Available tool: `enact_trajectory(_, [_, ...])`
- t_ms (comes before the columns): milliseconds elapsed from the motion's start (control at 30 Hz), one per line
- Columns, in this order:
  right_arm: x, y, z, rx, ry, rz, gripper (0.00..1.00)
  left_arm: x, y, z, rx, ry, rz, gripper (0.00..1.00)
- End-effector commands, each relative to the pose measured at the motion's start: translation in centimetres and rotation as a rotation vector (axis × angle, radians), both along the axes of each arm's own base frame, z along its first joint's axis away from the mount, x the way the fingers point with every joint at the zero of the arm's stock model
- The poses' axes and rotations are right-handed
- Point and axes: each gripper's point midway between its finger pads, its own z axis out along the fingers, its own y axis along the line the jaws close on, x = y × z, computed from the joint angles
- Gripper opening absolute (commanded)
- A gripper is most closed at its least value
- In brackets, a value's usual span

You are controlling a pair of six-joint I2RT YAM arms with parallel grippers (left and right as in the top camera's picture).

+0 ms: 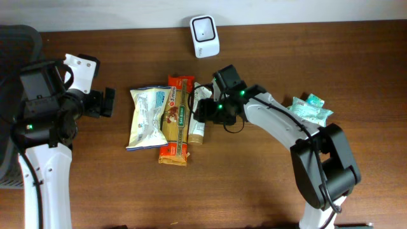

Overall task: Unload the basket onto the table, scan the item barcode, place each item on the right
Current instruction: 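Reach the right gripper to the row and grasp the white tube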

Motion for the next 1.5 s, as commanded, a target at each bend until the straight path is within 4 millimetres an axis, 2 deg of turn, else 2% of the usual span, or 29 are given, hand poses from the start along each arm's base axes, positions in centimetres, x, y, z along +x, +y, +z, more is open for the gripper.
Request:
enact_trajectory(0, [-0.6,0.0,-1.4,-0.047,0.007,-0.062,0.68,-0.1,0.1,0.6,0.015,-0.016,-0.008,0.99])
enact_trajectory(133, [-0.9,1.5,-3.3,-0.058,0.011,-0.052,0.6,-0.1,0.1,0.6,0.015,-0.016,-0.008,0.99])
enact_trajectory(200, [-1.1,1.9,-4.5,-0.07,0.016,-0.045,0.53,-0.1,0.1,0.6,0.015,-0.016,-0.008,0.99])
enact_trajectory(300, [-1.2,1.9,-5.5,-0.08,0.031,-0.042,0.31,-0.1,0.1,0.6,0.015,-0.016,-0.008,0.99])
enact_trajectory(333, [-1.2,1.9,-5.5,-0.08,0.031,-0.042,0.21,-0.1,0.1,0.6,0.015,-0.016,-0.008,0.99])
enact_trajectory(433, [-1.3,1.8,-5.4,-0.083,0.036,-0.043,0.04,-0.1,0.1,0.6,0.015,-0.016,-0.008,0.99])
enact_trajectory(500, [-1.3,1.6,-4.8,-0.085,0.033,-0.041,0.04,-0.1,0.1,0.6,0.015,-0.016,-0.008,0.99])
enact_trajectory(600, [-0.1,-0.4,-1.7,-0.189,-0.035,-0.033,0.04,-0.1,0.1,0.6,0.015,-0.016,-0.008,0.99])
enact_trajectory(667, [0.7,-2.8,0.8,-0.353,-0.094,-0.028,0.04,-0.1,0.1,0.6,0.015,-0.016,-0.008,0.99])
enact_trajectory(733, [1.4,-6.8,3.7,-0.64,-0.169,-0.049,0.04,-0.1,0.1,0.6,0.015,-0.016,-0.008,0.99])
enact_trajectory(800, [1.2,-9.2,4.6,-0.827,-0.213,-0.046,0.04,-0.1,0.1,0.6,0.015,-0.016,-0.008,0.99])
enact_trajectory(833, [0.9,-9.6,4.2,-0.882,-0.211,-0.023,0.04,-0.1,0.1,0.6,0.015,-0.016,-0.008,0.99])
enact_trajectory(900, [0.5,-9.6,2.2,-0.933,-0.176,0.028,0.04,-0.1,0.1,0.6,0.015,-0.016,-0.008,0.99])
enact_trajectory(1000, [-0.2,-9.6,-1.8,-1.025,-0.114,0.117,0.04,-0.1,0.1,0.6,0.015,-0.016,-0.008,0.99])
enact_trajectory(1100, [-0.8,-9.5,-3.3,-1.059,-0.09,0.151,0.05,-0.1,0.1,0.6,0.015,-0.016,-0.008,0.99])
enact_trajectory(1133, [-1.0,-9.2,-3.4,-1.057,-0.089,0.162,0.12,-0.1,0.1,0.6,0.015,-0.016,-0.008,0.99])
enact_trajectory(1167, [-1.2,-8.8,-3.4,-1.047,-0.087,0.185,0.27,-0.1,0.1,0.6,0.015,-0.016,-0.008,0.99])
enact_trajectory(1233, [-2.3,-6.5,-3.2,-0.958,-0.05,0.258,0.43,-0.1,0.1,0.6,0.015,-0.016,-0.008,0.99])
enact_trajectory(1333, [-2.9,-3.2,-1.9,-0.802,-0.012,0.281,0.45,-0.1,0.1,0.6,0.015,-0.016,-0.008,0.99])
enact_trajectory(1400, [-2.5,-1.8,0.0,-0.741,-0.027,0.296,0.47,-0.1,0.1,0.6,0.015,-0.016,-0.008,0.99])
enact_trajectory(1467, [-2.4,-0.7,2.0,-0.685,-0.03,0.323,0.56,-0.1,0.1,0.6,0.015,-0.016,-0.008,0.99])
